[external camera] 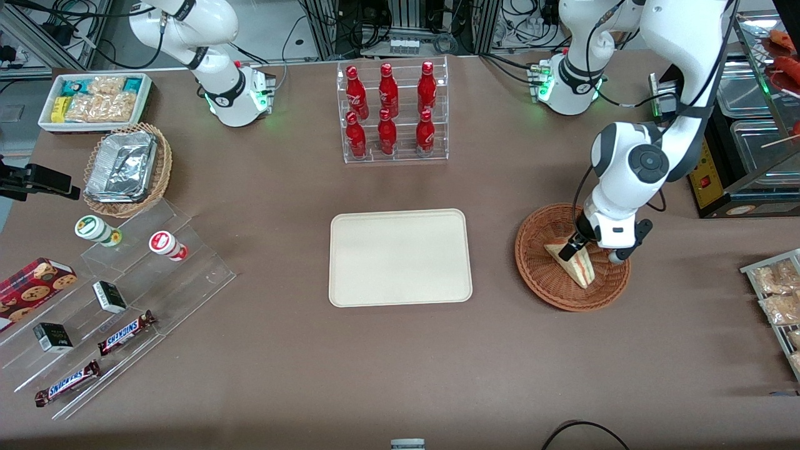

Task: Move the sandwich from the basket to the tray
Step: 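Lower the left gripper and close it on the triangular sandwich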

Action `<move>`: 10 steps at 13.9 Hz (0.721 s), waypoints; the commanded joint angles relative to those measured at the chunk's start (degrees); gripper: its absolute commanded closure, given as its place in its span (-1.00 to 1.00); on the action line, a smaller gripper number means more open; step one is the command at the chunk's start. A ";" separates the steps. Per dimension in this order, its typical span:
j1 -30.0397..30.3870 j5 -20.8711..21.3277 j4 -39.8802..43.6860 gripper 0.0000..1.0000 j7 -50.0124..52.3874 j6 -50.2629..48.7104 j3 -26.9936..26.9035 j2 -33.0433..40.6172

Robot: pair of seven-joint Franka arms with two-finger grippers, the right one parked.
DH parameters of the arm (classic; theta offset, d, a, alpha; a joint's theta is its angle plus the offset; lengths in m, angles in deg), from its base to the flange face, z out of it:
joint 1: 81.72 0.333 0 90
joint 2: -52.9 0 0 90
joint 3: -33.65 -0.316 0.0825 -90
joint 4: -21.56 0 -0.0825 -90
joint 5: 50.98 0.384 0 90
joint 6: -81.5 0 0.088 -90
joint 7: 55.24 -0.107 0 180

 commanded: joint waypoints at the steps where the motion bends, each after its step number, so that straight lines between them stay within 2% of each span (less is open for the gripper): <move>1: -0.57 -0.11 0.25 -0.89 1.20 1.02 -0.04 -1.53; 2: -0.57 -0.11 0.25 -0.08 1.20 0.75 -0.12 -1.54; 3: -0.57 -0.02 0.25 0.83 0.15 0.49 -0.04 -1.36; 4: -0.57 0.41 0.52 1.00 -0.81 -0.12 -0.12 -1.10; 6: -0.48 0.51 4.88 1.00 -4.67 -6.41 -0.12 -0.40; 8: -0.57 0.51 14.62 1.00 -7.23 -20.18 -0.04 -1.27; 10: -0.57 0.51 22.02 1.00 -11.61 -29.62 0.84 -3.29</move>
